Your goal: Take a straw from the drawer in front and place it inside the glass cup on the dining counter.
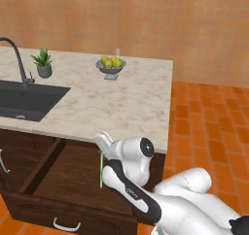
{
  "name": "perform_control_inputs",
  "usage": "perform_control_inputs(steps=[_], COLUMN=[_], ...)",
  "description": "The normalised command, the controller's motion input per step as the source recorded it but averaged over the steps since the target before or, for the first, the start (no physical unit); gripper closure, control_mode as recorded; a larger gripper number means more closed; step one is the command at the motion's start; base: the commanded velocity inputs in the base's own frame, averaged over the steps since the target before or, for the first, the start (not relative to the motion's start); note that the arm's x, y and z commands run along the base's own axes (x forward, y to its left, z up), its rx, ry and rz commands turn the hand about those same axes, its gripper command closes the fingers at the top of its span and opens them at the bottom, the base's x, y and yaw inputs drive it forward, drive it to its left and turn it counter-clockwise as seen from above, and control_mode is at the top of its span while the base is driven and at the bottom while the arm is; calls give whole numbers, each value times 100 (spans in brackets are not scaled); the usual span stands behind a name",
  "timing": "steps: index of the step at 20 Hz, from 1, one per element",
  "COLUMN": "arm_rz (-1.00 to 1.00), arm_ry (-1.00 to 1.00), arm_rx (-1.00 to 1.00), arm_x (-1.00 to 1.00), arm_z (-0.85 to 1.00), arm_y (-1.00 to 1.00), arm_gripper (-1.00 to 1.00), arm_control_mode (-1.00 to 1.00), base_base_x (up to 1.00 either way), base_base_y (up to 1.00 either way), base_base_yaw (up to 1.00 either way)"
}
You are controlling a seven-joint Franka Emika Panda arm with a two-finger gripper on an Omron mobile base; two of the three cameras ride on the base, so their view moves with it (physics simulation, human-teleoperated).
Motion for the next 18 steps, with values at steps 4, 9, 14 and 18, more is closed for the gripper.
perform_control_inputs(steps=[4, 9, 14, 18], arm_rz=[-5, -15, -27, -36], arm_ry=[4, 0, 21, 26], arm_rx=[1, 15, 10, 5], arm_x=[-13, -25, -30, -29], arm_z=[100, 100, 100, 27], arm_y=[-57, -90, -98, -100], arm_gripper=[100, 100, 100, 100], arm_control_mode=[-100, -100, -100, -100], base_base_x=[0, 0, 0, 0], base_base_y=[0, 0, 0, 0], base_base_yaw=[0, 0, 0, 0])
